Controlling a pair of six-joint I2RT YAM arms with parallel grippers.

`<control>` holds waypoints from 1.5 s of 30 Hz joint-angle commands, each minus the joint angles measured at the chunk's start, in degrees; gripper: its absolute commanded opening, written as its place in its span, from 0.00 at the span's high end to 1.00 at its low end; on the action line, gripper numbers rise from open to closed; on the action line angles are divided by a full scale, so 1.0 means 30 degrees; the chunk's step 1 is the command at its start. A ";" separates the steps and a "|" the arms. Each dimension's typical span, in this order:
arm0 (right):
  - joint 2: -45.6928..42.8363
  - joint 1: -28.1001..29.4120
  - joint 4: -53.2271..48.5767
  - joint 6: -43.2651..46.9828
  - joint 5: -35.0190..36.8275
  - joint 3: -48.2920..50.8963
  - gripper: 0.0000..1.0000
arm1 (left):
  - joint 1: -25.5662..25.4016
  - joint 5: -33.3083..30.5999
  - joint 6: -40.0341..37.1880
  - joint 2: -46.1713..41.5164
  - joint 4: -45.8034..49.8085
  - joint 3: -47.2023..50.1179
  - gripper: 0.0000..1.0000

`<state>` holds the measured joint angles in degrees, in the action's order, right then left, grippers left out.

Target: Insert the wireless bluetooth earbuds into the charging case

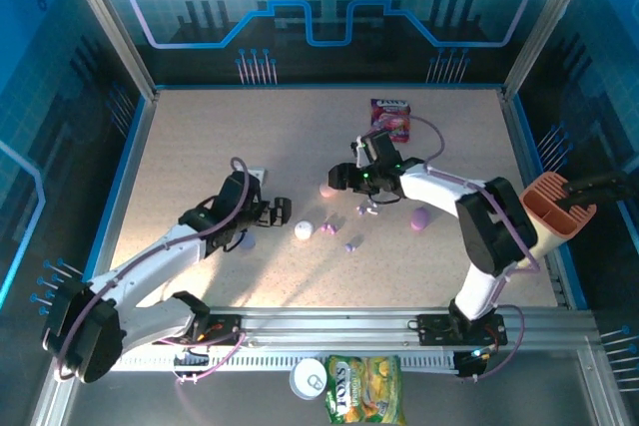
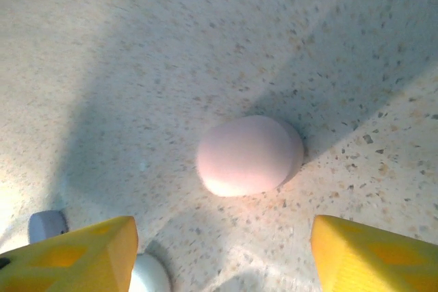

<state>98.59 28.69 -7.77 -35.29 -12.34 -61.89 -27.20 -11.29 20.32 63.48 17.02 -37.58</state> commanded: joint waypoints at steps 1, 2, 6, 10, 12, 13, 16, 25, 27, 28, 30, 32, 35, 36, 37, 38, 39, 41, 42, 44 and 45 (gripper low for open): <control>-0.2157 0.0866 -0.1976 0.1919 0.1215 -0.0293 0.31 | 0.1419 -0.0632 0.3683 0.0548 0.2840 -0.0793 0.01; -0.2613 0.1188 -0.2269 0.2153 0.1451 -0.0253 0.30 | 0.1897 -0.0250 0.4153 0.0755 0.3099 -0.0813 0.01; -0.3733 0.2069 -0.2769 0.2489 0.1812 0.0126 0.29 | 0.2896 0.0486 0.4934 0.1268 0.2890 -0.0324 0.05; -0.4230 0.2396 -0.2700 0.2261 0.2091 0.0638 0.29 | 0.3288 0.0798 0.5906 0.2279 0.3262 -0.0488 0.10; -0.4326 0.2447 -0.2543 0.2187 0.2091 0.0842 0.29 | 0.3296 0.0808 0.6324 0.3185 0.3981 -0.0970 0.15; -0.4341 0.2449 -0.2510 0.2124 0.2111 0.0867 0.29 | 0.3303 0.0630 0.6677 0.3616 0.4539 -0.1249 0.17; -0.4297 0.2456 -0.2654 0.2095 0.2036 0.0815 0.29 | 0.3296 0.0427 0.7369 0.5090 0.5946 -0.1904 0.20; -0.4210 0.2449 -0.2564 0.2117 0.2091 0.0997 0.28 | 0.3296 0.2339 0.7553 0.7363 0.5521 -0.1882 0.35; -0.4181 0.2449 -0.2532 0.2139 0.2069 0.1044 0.29 | 0.3295 0.2302 0.7470 0.7357 0.5487 -0.1865 0.42; -0.4209 0.2448 -0.2508 0.2153 0.2063 0.1059 0.28 | 0.3281 0.2196 0.7439 0.7392 0.5488 -0.1885 0.46; -0.4224 0.2469 -0.2478 0.2100 0.1960 0.1087 0.28 | 0.3296 0.2057 0.7378 0.7352 0.5576 -0.1939 0.55; -0.4339 0.2544 -0.2450 0.2094 0.1887 0.1085 0.28 | 0.3294 0.2156 0.7437 0.7219 0.5589 -0.1972 0.60; -0.4759 0.2594 -0.2391 0.2095 0.1886 0.1197 0.28 | 0.3296 0.2403 0.7623 0.6742 0.5618 -0.1921 0.61; -0.4934 0.2625 -0.2390 0.2067 0.1886 0.1238 0.29 | 0.3296 0.2442 0.7730 0.6484 0.5676 -0.1902 0.61; -0.5107 0.2656 -0.2390 0.2094 0.1858 0.1304 0.28 | 0.3292 0.2439 0.7836 0.6232 0.5760 -0.1898 0.61; -0.5349 0.2702 -0.2294 0.2138 0.1846 0.1418 0.28 | 0.3299 0.2397 0.8008 0.5875 0.5870 -0.1942 0.61; -0.5635 0.2792 -0.2132 0.2222 0.1777 0.1552 0.28 | 0.3296 0.2404 0.8227 0.5452 0.5979 -0.1982 0.60; -0.6270 0.3131 -0.1381 0.2534 0.1419 0.1978 0.28 | 0.3300 0.2581 0.8636 0.4525 0.6086 -0.2111 0.60; -0.6622 0.3375 -0.0706 0.2712 0.1133 0.2308 0.28 | 0.3310 0.2804 0.8887 0.3977 0.6008 -0.2190 0.60; -0.7257 0.3892 0.0739 0.3056 0.0549 0.2992 0.28 | 0.3287 0.3322 0.9405 0.2964 0.5693 -0.2285 0.59; -0.7605 0.4288 0.1615 0.3357 0.0398 0.3425 0.28 | 0.3266 0.3717 0.9685 0.2380 0.5316 -0.2296 0.58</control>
<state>78.72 38.83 -10.31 -28.08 -8.14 -54.17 -17.30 -3.81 45.76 75.00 33.15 -42.72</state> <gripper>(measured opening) 0.721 0.412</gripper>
